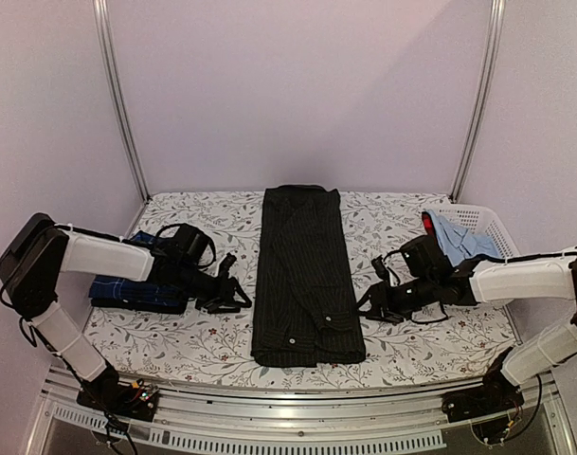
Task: Fold and stack the long sleeve shirts
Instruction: Smooth out the rectangle-folded shirt, then pick up the rectangle-folded shirt from the center of the board.
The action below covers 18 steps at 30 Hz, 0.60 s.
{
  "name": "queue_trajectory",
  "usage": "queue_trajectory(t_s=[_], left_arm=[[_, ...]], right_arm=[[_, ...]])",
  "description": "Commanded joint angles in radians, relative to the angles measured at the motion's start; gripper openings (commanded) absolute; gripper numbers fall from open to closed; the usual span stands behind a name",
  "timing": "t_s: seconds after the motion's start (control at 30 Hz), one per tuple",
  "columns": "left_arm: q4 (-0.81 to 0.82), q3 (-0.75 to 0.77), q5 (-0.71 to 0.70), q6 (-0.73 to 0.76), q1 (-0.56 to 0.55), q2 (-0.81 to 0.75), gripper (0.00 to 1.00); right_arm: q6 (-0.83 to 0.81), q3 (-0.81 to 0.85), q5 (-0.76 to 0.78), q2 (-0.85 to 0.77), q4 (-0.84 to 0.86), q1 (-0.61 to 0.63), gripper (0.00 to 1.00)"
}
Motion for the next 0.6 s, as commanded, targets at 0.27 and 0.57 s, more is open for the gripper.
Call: queue_trajectory(t_s=[0.27,0.57], left_arm=[[-0.019,0.012,0.032,-0.017,-0.062,0.094,0.42],[-0.026,0.026,0.048,-0.042,-0.119,0.146,0.42]], right_arm=[[-0.023,-0.012,-0.067,0.17,0.064,-0.021,0.5],[-0.025,-0.017,-0.093,0.212,0.087,-0.021,0.5]])
